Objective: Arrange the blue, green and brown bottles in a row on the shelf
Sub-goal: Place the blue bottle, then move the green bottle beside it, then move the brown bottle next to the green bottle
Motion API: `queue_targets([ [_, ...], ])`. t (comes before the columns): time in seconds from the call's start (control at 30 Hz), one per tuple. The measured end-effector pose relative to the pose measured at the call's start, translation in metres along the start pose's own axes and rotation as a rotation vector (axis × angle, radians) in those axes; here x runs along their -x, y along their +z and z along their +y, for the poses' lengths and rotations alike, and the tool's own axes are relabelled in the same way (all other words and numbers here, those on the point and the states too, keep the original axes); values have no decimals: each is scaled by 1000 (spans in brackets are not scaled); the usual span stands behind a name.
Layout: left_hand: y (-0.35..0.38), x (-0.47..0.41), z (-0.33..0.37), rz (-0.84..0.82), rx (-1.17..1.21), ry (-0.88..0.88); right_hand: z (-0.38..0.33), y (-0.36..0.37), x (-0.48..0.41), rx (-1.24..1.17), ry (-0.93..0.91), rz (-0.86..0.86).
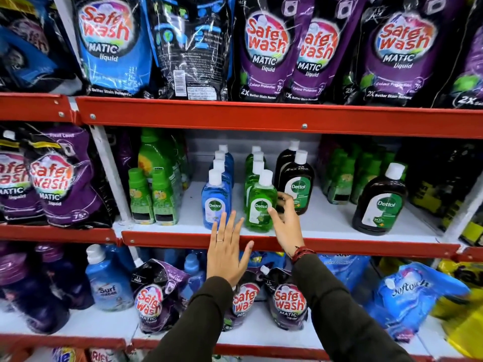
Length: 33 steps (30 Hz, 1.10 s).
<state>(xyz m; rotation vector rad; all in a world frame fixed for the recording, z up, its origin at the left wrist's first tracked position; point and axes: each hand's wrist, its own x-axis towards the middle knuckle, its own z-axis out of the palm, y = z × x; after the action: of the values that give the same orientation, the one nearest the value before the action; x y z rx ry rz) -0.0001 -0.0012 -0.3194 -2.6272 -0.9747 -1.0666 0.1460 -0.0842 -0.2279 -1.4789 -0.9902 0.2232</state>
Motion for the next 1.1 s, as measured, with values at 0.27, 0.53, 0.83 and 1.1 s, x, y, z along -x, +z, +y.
queue_targets([
  [0.27,3,1,-2,-19,-9,-8,6,8,-7,-12,-41,-34],
  [0.53,2,1,-2,-37,-3,-17,11,0,-6,21,-36,-102],
  [0.83,2,2,-1,-3,2,-10,16,-80,-4,112,-117,489],
  [1.1,1,2,-1,9,15,1,38,-183,-32,281,177,758],
])
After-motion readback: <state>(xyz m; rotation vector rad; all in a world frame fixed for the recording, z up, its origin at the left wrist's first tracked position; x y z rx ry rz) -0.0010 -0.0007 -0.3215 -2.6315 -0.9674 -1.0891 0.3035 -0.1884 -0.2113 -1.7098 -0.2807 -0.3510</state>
